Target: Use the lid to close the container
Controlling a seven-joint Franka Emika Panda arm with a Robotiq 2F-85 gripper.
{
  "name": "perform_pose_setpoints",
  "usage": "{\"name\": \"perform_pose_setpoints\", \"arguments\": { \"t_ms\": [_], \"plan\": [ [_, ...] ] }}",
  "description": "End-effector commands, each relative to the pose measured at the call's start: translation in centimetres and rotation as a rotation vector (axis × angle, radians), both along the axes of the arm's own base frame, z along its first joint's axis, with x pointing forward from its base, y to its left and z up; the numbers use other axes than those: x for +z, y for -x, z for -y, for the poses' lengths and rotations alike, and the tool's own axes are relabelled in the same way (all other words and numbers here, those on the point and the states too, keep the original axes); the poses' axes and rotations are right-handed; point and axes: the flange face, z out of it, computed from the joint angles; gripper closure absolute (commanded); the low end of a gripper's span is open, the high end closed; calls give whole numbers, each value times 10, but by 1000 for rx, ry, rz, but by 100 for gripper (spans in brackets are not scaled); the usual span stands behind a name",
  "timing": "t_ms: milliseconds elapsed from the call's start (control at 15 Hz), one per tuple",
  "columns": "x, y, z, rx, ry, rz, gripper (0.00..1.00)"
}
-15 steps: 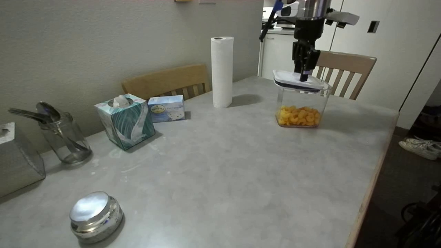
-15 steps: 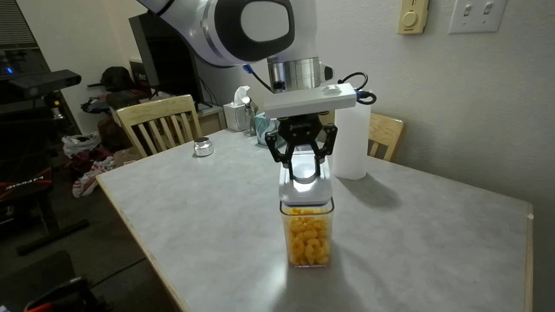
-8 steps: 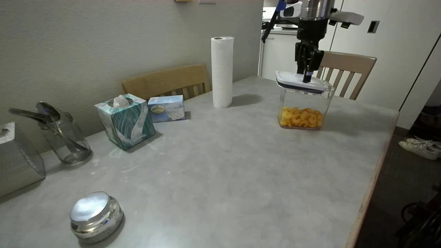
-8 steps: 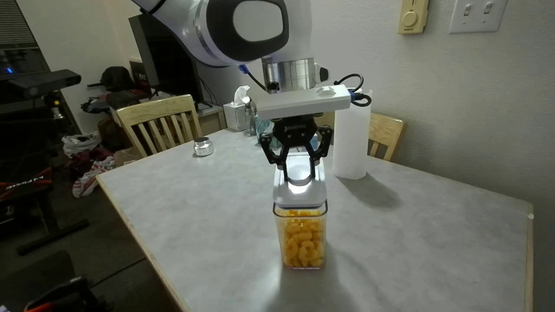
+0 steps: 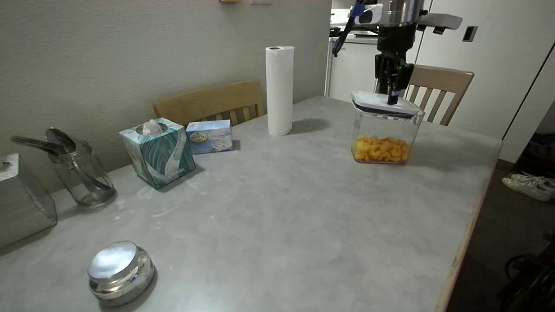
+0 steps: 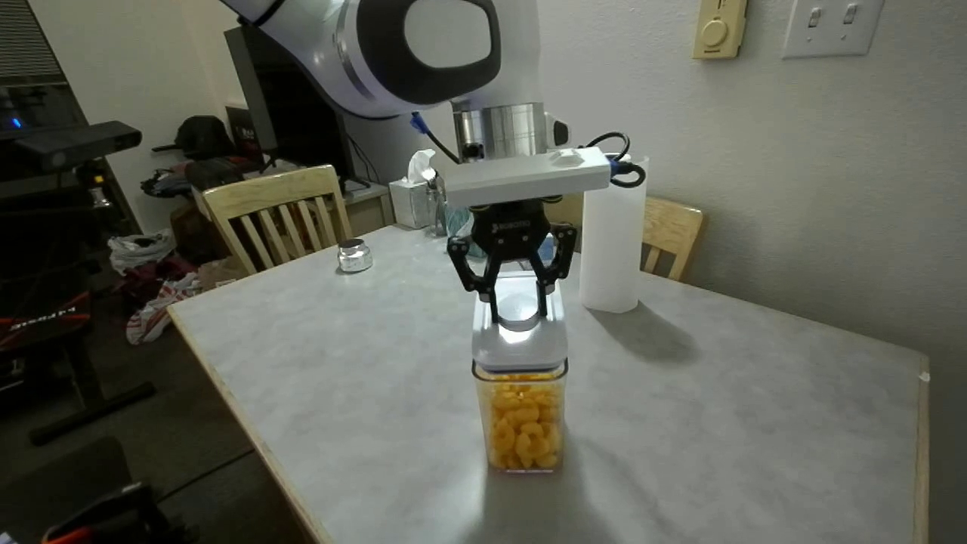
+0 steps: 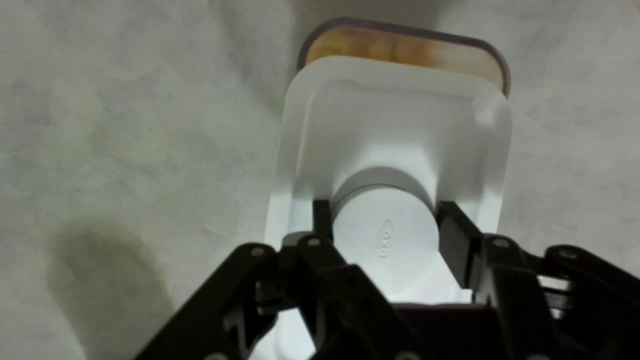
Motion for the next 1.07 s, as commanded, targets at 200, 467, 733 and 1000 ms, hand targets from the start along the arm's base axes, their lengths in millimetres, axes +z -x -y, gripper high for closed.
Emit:
{"name": "perform_pose_setpoints", "arguments": {
  "t_ms": [200, 467, 733, 1000],
  "plan": [
    [-16, 23, 1, 43, 7, -141, 71],
    [-15, 27, 5, 46, 42, -199, 71],
    [-17, 28, 5, 70, 72, -255, 71],
    [-36, 19, -10, 131, 67, -304, 71]
  ]
}}
